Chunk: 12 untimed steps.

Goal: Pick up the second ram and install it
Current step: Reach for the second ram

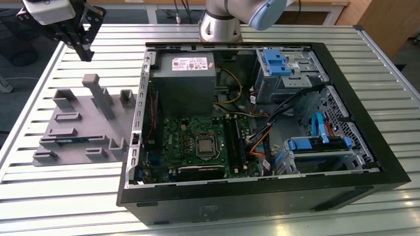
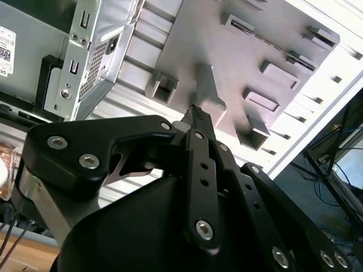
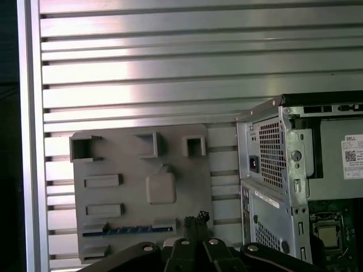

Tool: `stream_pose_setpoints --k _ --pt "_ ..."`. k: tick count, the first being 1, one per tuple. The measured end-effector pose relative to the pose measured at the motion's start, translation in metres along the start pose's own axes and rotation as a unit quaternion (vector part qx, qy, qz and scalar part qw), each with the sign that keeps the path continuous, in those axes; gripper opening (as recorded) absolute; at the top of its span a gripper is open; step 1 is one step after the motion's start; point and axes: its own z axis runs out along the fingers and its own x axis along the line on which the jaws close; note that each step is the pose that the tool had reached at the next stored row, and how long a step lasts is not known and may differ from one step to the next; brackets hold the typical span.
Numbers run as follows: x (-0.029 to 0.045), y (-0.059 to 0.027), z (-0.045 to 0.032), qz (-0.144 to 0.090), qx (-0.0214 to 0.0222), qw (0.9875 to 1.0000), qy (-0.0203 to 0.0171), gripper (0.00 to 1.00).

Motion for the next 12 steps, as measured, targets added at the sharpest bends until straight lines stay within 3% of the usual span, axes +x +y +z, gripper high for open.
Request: stream_pose_setpoints --k 2,4,5,12 --pt "0.0003 -0.0002 0.0002 0.000 0.0003 1.0000 0.0042 0.11" --pt "0.0006 -0.0011 0.0007 0.000 0.0008 0.9999 0.0109 0.11" --pt "0.0013 -0.0014 0.0007 0.001 0.0010 0.9999 0.0122 0.11" --pt "0.0128 -0.0040 0.0008 0.000 0.0010 0.9999 0.0125 0.11"
